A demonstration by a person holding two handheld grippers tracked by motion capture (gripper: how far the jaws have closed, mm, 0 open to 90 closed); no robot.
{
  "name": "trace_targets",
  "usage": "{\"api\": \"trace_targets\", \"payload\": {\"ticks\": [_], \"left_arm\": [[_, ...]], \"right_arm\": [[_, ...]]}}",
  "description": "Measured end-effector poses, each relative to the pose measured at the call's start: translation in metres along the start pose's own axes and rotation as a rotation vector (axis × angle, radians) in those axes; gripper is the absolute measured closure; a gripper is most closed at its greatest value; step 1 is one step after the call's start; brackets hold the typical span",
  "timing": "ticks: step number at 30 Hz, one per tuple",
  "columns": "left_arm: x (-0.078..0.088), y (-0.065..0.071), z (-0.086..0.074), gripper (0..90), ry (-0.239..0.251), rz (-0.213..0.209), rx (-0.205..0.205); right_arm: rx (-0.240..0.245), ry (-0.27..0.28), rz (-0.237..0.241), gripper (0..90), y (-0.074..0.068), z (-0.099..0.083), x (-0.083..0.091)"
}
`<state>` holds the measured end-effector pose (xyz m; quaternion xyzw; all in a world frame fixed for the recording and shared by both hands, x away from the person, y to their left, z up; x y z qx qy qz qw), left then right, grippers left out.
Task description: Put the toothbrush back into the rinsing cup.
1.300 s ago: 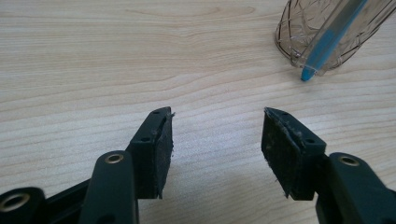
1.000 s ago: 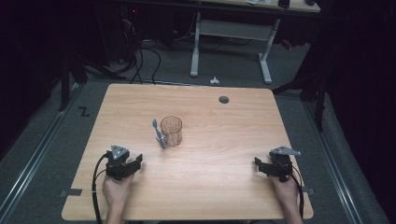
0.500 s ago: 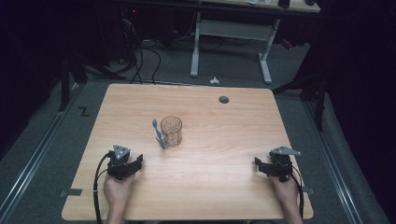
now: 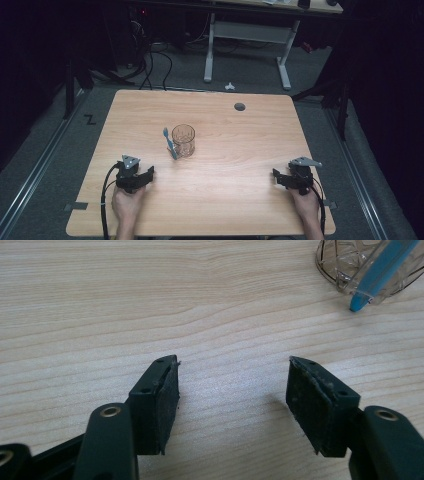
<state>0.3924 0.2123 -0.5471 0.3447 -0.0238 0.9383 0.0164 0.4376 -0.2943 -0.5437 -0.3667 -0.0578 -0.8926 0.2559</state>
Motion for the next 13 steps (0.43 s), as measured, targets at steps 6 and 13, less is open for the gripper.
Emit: {"api": "trace_targets", "payload": {"ticks": [6,13], "left_arm": [[0.0003,0.0005,-0.0006,35.6,-0.006,0.005,-0.006],[0.0000,0.0002,-0.0003,34.8,-0.001,-0.006,0.005]], "right_arm": [[0.001,0.002,-0.001,28.2,0.0001,0.0000,-0.0001],[0.001,0.001,-0.001,28.2,0.0001,0.0000,-0.0001]]}}
Point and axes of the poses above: each handheld gripper's, and its own axes: x roughly backward along the jaws, z roughly out of its top, y roughly to its right, the point moved 6 cm from there along -x, roughly forward along the jaws, and after that the axes turned 9 degrees about z, right-handed, at the moved point
